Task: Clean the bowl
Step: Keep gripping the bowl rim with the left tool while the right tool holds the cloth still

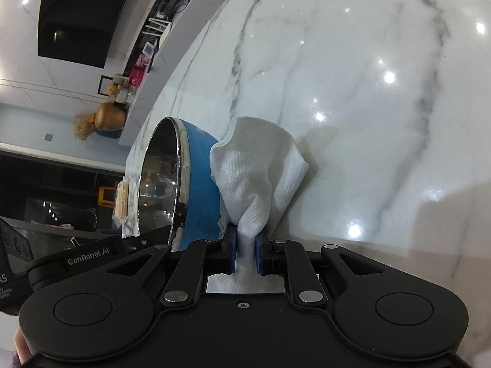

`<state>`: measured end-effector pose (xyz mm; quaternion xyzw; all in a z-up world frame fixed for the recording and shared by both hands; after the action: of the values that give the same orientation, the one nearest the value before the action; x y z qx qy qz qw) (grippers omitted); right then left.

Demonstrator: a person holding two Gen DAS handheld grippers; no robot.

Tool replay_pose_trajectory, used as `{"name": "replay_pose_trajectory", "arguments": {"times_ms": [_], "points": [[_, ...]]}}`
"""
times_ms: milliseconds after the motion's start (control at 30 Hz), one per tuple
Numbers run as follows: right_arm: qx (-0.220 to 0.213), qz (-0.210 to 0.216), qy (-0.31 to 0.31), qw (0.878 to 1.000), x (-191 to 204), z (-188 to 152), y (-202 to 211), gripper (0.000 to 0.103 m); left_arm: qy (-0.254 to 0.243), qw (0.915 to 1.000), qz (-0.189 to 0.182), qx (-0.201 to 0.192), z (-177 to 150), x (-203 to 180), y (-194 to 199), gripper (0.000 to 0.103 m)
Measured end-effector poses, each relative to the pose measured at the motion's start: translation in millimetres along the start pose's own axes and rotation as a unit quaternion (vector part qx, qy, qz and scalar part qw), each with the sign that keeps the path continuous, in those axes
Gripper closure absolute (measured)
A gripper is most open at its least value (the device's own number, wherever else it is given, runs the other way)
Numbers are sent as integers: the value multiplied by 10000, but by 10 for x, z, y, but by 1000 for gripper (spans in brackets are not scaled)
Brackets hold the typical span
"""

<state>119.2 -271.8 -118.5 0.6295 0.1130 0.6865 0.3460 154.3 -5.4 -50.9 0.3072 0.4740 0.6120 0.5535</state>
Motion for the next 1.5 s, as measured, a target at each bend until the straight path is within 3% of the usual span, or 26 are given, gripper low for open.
{"name": "replay_pose_trajectory", "arguments": {"times_ms": [167, 400, 467, 633, 867, 1100, 1500], "points": [[13, 5, 23, 10000, 40, 42, -29, 90, -173, 9995, 74, -262, 168, 30, -27, 85], [-237, 122, 145, 9995, 209, 219, -84, 90, -133, 9998, -80, -147, 148, 20, -143, 92], [-510, 302, 117, 9982, 222, 275, 34, 90, 22, 9999, -125, -79, 110, 34, -145, 92], [-631, 677, 114, 9956, 299, 255, 250, 90, 169, 9998, -145, -1, 50, 33, -115, 92], [-249, 346, 166, 9990, 247, 184, 101, 90, 285, 9994, -130, 115, 1, 38, -88, 91], [-162, -112, 217, 9996, 195, 227, -174, 90, 212, 9995, -85, 211, -63, -24, -57, 85], [-118, -19, 97, 9999, 123, 220, -204, 90, -44, 10000, 28, -54, 123, -22, -73, 87]]}}
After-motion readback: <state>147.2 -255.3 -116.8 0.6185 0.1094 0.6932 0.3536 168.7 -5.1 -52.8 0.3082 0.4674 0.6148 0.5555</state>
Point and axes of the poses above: each gripper's, at about its wrist camera, not at the fingertips, and y roughly against the way its jaws point, x to its left, z to its top, the point moved 4 cm from there along -y, roughly the way its jaws point, and after that the axes turned 3 degrees about y, right-handed, at the moved point
